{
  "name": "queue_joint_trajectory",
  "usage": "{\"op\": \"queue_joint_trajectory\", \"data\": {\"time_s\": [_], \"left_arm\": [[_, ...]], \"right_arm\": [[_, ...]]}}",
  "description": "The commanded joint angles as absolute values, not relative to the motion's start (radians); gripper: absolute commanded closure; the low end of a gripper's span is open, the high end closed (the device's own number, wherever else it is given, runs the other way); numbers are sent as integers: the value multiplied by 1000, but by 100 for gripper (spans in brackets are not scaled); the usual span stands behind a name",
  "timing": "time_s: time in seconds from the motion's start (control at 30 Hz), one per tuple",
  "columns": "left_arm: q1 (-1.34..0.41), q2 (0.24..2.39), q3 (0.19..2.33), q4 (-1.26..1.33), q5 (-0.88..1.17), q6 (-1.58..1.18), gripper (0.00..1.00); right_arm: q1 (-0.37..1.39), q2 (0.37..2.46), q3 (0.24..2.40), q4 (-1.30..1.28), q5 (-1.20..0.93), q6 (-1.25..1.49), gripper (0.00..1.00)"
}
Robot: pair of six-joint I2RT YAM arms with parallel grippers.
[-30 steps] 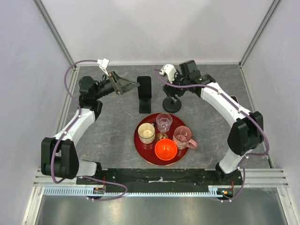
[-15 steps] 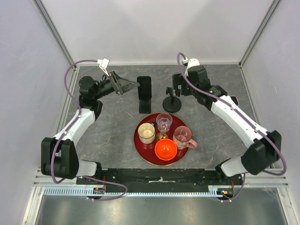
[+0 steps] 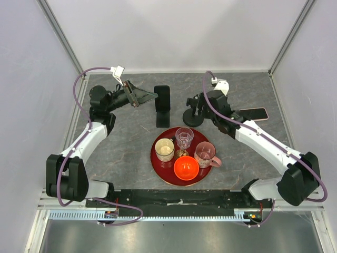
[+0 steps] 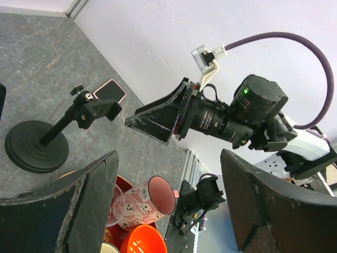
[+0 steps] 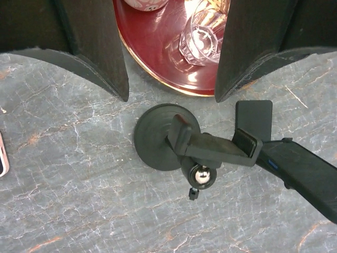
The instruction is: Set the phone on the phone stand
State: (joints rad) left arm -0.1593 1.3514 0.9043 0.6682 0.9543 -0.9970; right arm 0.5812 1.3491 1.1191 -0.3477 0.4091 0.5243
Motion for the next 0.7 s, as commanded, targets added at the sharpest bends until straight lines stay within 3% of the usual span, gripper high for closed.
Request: {"op": "queue_joint_trajectory", "data": {"time_s": [0.0, 0.17, 0.4, 0.67], "left_arm": [[-164, 1354, 933, 698, 986, -1011, 16], [-164, 1359, 933, 699, 986, -1009, 16], [-164, 1359, 933, 698, 986, -1009, 16], [-164, 1359, 933, 699, 988, -1009, 16]], "right_arm": [[620, 1345, 1111, -275, 526, 523, 28], [640, 1400, 1129, -241, 554, 486, 35], [641, 1453, 1161, -215, 584, 462, 55], [641, 1457, 1141, -137, 569, 379, 56]]}}
